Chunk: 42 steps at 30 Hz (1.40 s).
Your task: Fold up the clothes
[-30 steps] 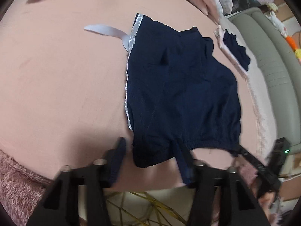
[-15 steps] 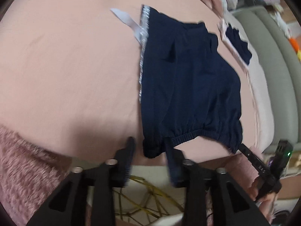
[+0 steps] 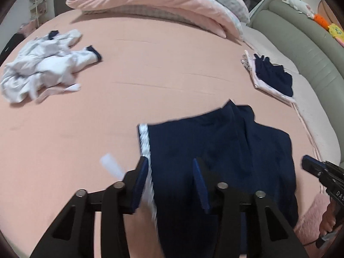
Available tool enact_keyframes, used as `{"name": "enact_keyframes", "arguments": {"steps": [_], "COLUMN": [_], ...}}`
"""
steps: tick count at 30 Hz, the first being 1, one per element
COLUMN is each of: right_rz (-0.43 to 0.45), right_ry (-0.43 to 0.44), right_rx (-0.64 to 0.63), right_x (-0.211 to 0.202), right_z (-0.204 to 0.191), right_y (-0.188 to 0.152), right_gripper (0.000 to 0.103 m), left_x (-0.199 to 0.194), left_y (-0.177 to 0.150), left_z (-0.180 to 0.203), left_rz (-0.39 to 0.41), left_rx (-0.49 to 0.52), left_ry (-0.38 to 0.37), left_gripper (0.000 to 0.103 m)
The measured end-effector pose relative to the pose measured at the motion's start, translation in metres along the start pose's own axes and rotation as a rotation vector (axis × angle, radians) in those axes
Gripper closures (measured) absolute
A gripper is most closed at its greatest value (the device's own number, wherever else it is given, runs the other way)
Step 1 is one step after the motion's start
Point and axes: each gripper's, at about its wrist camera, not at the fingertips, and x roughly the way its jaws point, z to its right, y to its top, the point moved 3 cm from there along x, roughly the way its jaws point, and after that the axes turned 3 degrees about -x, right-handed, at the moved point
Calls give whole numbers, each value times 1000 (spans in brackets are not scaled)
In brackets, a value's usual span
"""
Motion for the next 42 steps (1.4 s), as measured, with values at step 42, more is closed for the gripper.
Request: {"name": "enact_keyframes", "arguments": {"steps": [42], "right_rz": [-92], "right_ry": [-46], "right_rx": [-114], "right_x": [136], "right_z": [-24], "right_y": [93], "right_gripper": [89], "left_x": [-2], "left_y": [0], "left_z": [-82], "left_rz": [11], "left_rx": [-205], "left_ry": [-132], "left_gripper": [95]}}
